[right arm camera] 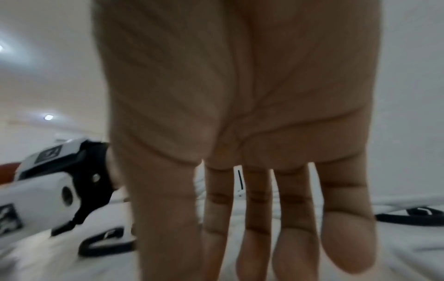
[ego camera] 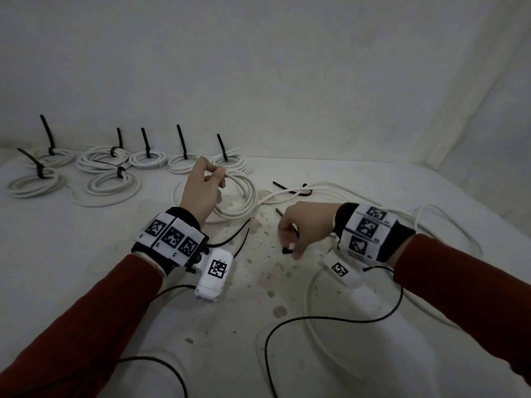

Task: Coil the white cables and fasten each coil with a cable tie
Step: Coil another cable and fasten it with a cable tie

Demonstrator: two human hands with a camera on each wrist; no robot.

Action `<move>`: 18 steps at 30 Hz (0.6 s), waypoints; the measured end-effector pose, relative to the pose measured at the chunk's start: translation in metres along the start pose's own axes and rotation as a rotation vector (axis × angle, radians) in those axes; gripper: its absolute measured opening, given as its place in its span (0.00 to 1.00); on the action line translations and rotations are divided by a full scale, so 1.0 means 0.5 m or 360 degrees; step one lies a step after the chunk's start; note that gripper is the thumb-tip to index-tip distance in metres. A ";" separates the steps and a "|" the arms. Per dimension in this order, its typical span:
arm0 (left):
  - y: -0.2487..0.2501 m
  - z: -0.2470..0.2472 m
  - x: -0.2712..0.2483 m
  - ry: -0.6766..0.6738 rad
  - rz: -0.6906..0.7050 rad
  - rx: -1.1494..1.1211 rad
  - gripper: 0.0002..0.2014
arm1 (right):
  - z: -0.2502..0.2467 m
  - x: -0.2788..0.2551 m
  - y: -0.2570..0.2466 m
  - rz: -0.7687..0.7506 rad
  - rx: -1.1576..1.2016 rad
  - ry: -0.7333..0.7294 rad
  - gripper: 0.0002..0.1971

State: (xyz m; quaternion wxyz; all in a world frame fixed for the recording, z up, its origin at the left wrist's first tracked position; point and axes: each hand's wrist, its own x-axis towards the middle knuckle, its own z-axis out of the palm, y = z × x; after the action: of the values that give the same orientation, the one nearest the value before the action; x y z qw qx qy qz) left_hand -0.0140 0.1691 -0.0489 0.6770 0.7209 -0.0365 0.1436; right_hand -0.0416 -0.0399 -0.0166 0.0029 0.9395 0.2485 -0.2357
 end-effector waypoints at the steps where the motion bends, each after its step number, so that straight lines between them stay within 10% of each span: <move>1: 0.003 -0.002 0.001 0.0013 0.0014 -0.0010 0.12 | 0.002 0.004 -0.002 -0.0011 -0.0017 0.0020 0.11; 6: 0.022 -0.022 0.010 0.0096 0.0124 -0.0044 0.12 | -0.040 -0.016 -0.011 -0.0080 0.0191 0.0577 0.07; 10: 0.023 -0.054 0.025 0.0202 0.0173 -0.0020 0.12 | -0.100 -0.073 -0.051 -0.0381 0.1047 0.0964 0.07; 18: 0.072 -0.056 0.015 0.0140 0.0236 -0.0196 0.12 | -0.113 -0.068 -0.109 -0.0633 0.1462 0.0974 0.07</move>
State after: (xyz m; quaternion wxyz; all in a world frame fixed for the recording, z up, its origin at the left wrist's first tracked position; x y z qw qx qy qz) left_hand -0.0202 0.1950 -0.0112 0.7084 0.6663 -0.0689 0.2224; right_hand -0.0684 -0.0009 0.0547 -0.5207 0.8052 0.2820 -0.0333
